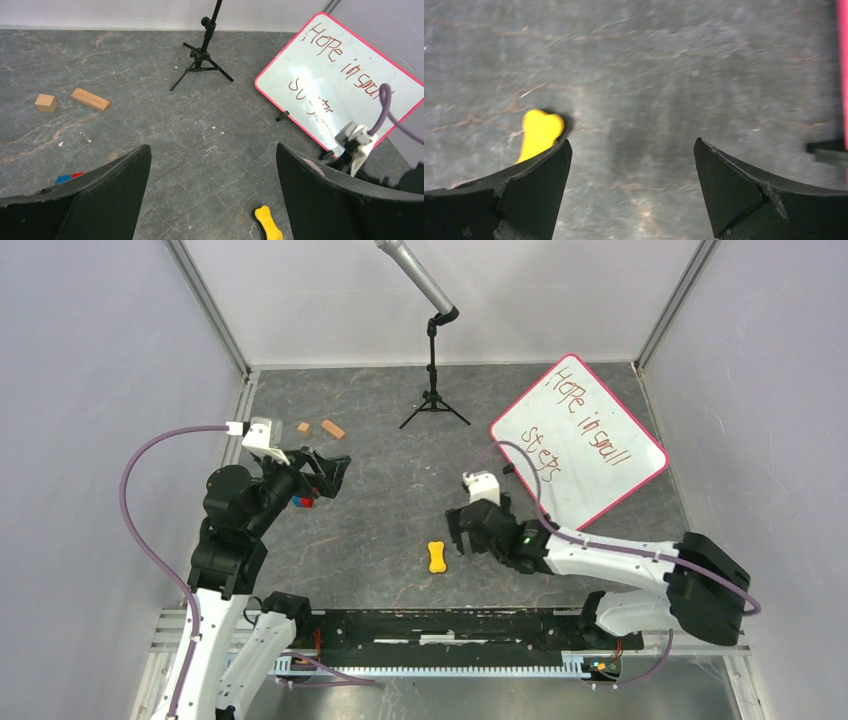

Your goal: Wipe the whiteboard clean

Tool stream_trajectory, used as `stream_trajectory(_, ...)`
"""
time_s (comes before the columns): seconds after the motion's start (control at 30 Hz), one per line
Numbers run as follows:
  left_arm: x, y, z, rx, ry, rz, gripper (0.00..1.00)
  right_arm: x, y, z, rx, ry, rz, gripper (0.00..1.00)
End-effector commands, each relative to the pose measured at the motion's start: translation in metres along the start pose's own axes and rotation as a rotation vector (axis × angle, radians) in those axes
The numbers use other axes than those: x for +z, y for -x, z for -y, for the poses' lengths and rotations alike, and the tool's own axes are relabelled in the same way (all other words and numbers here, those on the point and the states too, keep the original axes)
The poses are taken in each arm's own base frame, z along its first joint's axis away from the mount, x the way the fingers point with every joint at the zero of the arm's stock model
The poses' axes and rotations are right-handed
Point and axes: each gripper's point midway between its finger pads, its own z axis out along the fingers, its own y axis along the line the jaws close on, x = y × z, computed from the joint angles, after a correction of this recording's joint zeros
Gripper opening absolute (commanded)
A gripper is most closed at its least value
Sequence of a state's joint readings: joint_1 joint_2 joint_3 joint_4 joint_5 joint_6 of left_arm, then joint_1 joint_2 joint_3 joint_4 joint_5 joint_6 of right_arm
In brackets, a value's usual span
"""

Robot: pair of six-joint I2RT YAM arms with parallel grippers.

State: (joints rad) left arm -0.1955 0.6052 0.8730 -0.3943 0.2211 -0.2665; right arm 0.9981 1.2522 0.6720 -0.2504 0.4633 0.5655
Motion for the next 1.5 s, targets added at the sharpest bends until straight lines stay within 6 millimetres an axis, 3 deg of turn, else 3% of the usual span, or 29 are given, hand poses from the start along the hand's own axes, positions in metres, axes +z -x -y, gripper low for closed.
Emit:
stream_trajectory(0.0, -0.001, 0.002, 0.003, 0.043, -0.027, 0.013, 1.0, -0.007, 0.013, -0.043, 0.134, -0.007, 0.066, 0.97)
stream_trajectory(0.07, -0.001, 0.002, 0.003, 0.042, -0.027, 0.013, 1.0, -0.009, 0.006, -0.059, 0.135, -0.025, 0.049, 0.92)
stream_trajectory(0.17, -0.002, 0.001, 0.003, 0.037, -0.028, 0.012, 1.0, -0.013, -0.009, -0.086, 0.135, -0.054, 0.039, 0.92)
stream_trajectory(0.27, -0.001, 0.001, 0.004, 0.032, -0.031, 0.013, 1.0, -0.01, -0.019, -0.097, 0.139, -0.111, 0.019, 0.91)
stream_trajectory(0.43, 0.0, 0.0, 0.004, 0.028, -0.036, 0.009, 1.0, -0.001, -0.023, -0.102, 0.109, -0.174, 0.043, 0.88)
stream_trajectory(0.67, -0.001, 0.0, 0.006, 0.026, -0.047, 0.01, 1.0, 0.008, -0.031, -0.106, 0.091, -0.177, 0.052, 0.72)
stream_trajectory(1.07, 0.003, -0.004, 0.005, 0.019, -0.044, -0.006, 1.0, 0.019, -0.031, -0.11, 0.07, -0.194, 0.081, 0.58)
stream_trajectory(1.2, 0.004, -0.005, 0.004, 0.016, -0.042, -0.01, 1.0, 0.023, -0.035, -0.112, 0.061, -0.186, 0.076, 0.49)
stream_trajectory(1.47, 0.006, -0.007, 0.005, 0.012, -0.048, -0.021, 1.0, 0.026, -0.036, -0.11, 0.049, -0.189, 0.084, 0.46)
